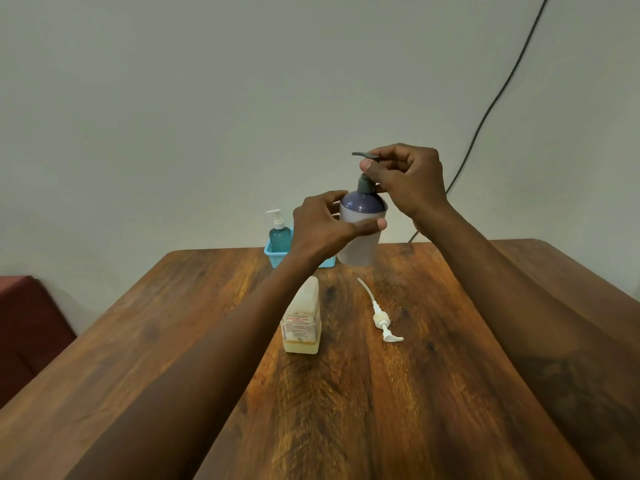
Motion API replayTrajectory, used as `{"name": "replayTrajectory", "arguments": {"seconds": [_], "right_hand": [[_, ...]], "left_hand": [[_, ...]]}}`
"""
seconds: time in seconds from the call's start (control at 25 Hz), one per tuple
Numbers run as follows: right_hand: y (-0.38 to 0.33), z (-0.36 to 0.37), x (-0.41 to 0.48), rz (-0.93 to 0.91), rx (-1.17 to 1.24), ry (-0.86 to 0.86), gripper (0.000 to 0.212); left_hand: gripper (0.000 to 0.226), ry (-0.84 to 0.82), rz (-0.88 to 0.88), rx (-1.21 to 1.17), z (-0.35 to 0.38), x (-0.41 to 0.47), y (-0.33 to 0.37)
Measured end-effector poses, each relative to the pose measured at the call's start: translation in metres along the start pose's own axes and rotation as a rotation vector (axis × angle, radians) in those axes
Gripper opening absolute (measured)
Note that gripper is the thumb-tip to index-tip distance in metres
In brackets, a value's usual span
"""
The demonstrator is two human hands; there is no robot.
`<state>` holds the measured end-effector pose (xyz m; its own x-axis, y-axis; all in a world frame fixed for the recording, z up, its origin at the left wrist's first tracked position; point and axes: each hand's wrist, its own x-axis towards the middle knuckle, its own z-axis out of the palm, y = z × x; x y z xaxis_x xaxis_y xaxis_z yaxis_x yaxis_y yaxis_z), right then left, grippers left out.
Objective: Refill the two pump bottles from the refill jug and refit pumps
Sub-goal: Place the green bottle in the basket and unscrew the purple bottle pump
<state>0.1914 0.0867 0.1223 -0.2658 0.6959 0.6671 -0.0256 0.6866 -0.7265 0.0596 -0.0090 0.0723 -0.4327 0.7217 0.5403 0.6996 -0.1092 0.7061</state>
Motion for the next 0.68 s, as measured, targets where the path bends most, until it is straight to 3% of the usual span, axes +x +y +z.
{"name": "replayTrajectory", "arguments": {"seconds": [0.24,0.44,0.68], "right_hand": [[-0.040,0.027,-0.030,0.045,0.188,-0.128,0.028],[-0.054,0.052,-0.060,0.007,0.006,-0.312,0.037],[-0.060,0.070,-0.073,-0.068,-0.030,-0.372,0.030]], "left_hand": [[0.066,0.131,0.030,-0.030,-0.054,-0.052,-0.003],[0.066,0.252,0.068,0.047,-0.083,-0.079,-0.019],[0.058,0.071,0.010,-0.075,-0.109,-0.096,-0.026]]}}
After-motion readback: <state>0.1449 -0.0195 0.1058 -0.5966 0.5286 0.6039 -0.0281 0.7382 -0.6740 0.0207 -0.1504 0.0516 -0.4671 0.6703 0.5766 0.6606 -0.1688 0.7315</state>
